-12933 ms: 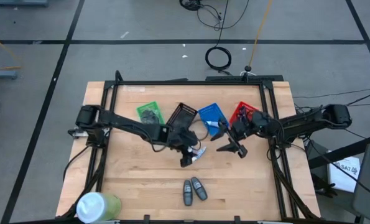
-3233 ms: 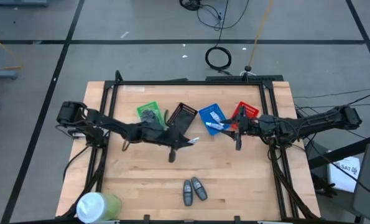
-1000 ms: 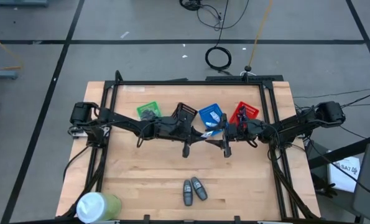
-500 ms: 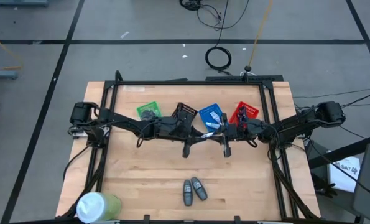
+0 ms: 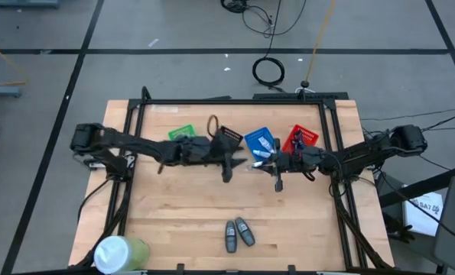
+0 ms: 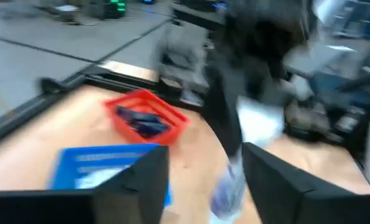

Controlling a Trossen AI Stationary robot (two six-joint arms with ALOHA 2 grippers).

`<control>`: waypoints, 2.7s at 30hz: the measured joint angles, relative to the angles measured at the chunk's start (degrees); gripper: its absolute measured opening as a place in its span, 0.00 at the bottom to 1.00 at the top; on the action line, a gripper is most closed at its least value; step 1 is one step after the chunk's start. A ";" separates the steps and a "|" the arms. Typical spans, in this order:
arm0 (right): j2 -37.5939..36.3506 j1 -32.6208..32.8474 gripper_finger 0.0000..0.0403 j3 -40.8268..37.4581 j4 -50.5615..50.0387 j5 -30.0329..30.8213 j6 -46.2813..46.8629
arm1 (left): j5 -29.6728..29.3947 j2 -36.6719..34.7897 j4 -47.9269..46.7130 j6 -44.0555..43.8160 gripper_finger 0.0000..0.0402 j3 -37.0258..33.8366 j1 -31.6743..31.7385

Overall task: Pick & Place Travel size toiletries
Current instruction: Put the white toothpaste into the blue bin, then put the right black roll-on deodorant into the black bin

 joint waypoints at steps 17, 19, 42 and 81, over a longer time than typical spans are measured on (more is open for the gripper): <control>-11.60 -6.85 0.03 -4.43 -19.95 23.21 3.66 | -20.24 -22.27 -21.92 -4.99 0.67 -10.11 -2.82; -9.94 -8.49 0.03 -5.83 -17.77 23.20 3.77 | -21.71 -23.46 -22.29 -5.84 0.66 -12.19 -2.86; -0.78 -15.60 0.31 -8.00 -11.25 13.95 7.79 | -21.33 -23.01 -18.34 -13.40 0.65 -18.28 -1.51; 26.08 34.33 0.56 36.52 -44.33 13.95 23.18 | -21.68 -22.90 -22.13 -17.12 0.66 -18.28 0.53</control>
